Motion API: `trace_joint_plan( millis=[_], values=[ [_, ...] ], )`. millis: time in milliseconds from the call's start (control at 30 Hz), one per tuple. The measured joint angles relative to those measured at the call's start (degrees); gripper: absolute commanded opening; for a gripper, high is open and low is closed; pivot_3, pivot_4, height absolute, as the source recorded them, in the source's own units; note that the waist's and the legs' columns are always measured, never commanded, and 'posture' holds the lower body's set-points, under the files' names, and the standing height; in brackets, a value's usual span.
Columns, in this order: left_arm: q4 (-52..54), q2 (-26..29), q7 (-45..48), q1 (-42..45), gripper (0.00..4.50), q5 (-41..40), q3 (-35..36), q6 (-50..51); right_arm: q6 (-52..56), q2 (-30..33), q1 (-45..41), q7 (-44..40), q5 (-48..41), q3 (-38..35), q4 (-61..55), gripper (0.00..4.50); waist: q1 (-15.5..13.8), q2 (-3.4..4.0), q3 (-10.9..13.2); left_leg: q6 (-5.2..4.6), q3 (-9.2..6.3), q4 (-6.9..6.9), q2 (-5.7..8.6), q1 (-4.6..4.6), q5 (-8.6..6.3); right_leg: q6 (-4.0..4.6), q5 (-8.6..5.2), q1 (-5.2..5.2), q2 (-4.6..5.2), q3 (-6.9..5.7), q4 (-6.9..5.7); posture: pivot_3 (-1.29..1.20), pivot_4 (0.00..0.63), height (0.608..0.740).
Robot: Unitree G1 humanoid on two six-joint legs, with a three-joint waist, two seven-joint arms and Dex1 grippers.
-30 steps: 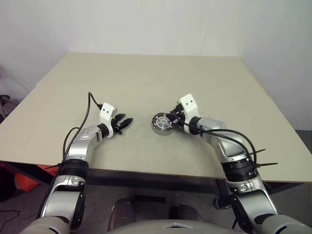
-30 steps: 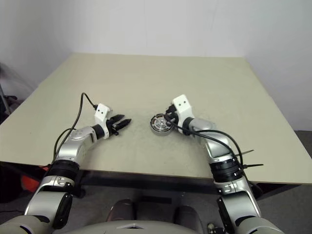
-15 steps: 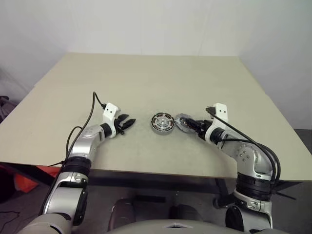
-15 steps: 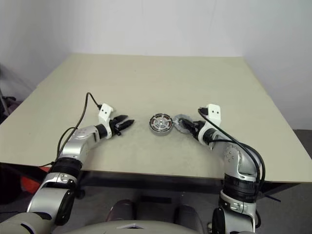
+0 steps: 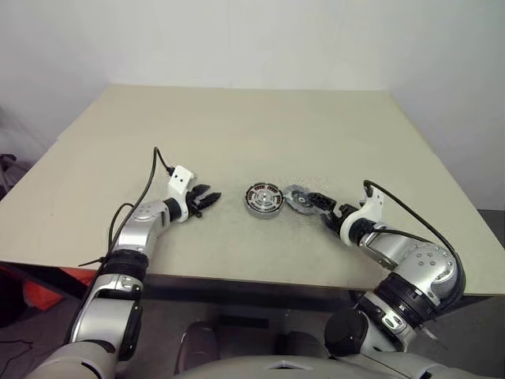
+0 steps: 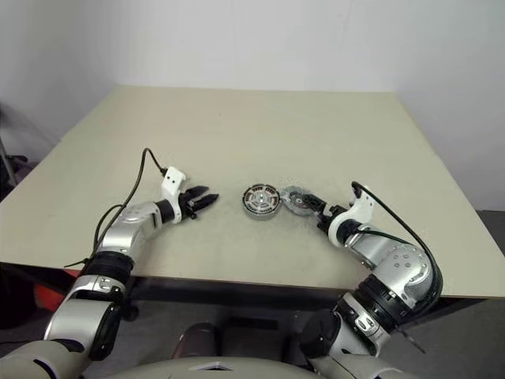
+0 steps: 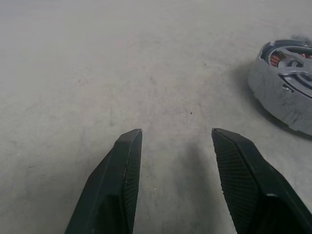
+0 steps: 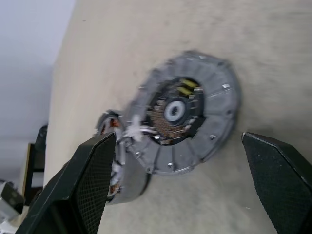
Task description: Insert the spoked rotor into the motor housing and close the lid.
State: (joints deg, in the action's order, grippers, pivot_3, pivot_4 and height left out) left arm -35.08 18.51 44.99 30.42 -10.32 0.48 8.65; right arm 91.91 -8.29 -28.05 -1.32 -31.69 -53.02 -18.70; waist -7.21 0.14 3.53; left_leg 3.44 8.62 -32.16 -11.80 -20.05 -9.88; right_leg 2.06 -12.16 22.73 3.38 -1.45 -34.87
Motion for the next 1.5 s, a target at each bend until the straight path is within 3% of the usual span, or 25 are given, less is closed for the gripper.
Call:
trace_joint_plan(
  millis=[300, 900, 1100, 1267, 1500],
  values=[
    [0.0, 0.59, 0.54, 0.01, 2.43, 0.25, -0.01, 0.02, 0.05, -0.11, -0.27, 0.91, -0.3, -1.44, 0.28, 4.22, -0.04, 0.02, -0.01, 0.06, 0.0, 0.03, 0.0, 0.02, 0.03, -0.04, -0.02, -0.02, 0.02, 0.0, 0.0, 0.0, 0.0, 0.74],
    [0.35, 1.03, 0.32, -0.27, 2.43, 0.35, -0.2, 0.5, -8.41, 0.5, -4.46, 5.04, -4.91, -1.74, 13.85, 4.22, 0.5, 0.0, -0.02, 0.6, -0.01, 0.47, 0.0, 0.67, 0.35, -0.07, -0.03, 0.03, -0.01, -0.01, 0.07, 0.0, 0.0, 0.74],
    [1.46, 1.01, -0.14, -1.02, 2.43, 0.34, -0.2, 0.63, -8.88, 0.62, -5.01, 5.2, -7.39, 1.41, 16.75, 4.22, 0.4, 0.01, -0.02, 0.84, 0.01, 0.77, 0.0, 0.48, 0.49, -0.03, 0.0, 0.32, -0.02, -0.02, 0.03, 0.0, 0.0, 0.74],
    [1.81, 1.01, -0.32, -1.02, 2.43, 0.34, -0.2, 0.73, -9.68, 0.65, -5.01, 4.96, -9.42, 5.45, 18.33, 4.22, 0.11, 0.02, -0.03, 0.54, -0.02, 0.87, 0.03, 0.13, 0.32, 0.53, 0.32, 0.55, -0.06, -0.07, 0.02, 0.0, 0.0, 0.74],
    [1.92, 0.99, -0.51, -1.03, 2.43, 0.34, -0.21, 0.8, -19.93, 1.21, -5.01, 2.48, -9.37, 11.66, 23.12, 4.22, 0.1, 0.02, -0.03, 0.39, -0.02, 0.88, 0.03, 0.01, 0.22, 0.56, 0.22, 0.61, -0.04, -0.12, 0.07, 0.0, 0.0, 0.74]
  ],
)
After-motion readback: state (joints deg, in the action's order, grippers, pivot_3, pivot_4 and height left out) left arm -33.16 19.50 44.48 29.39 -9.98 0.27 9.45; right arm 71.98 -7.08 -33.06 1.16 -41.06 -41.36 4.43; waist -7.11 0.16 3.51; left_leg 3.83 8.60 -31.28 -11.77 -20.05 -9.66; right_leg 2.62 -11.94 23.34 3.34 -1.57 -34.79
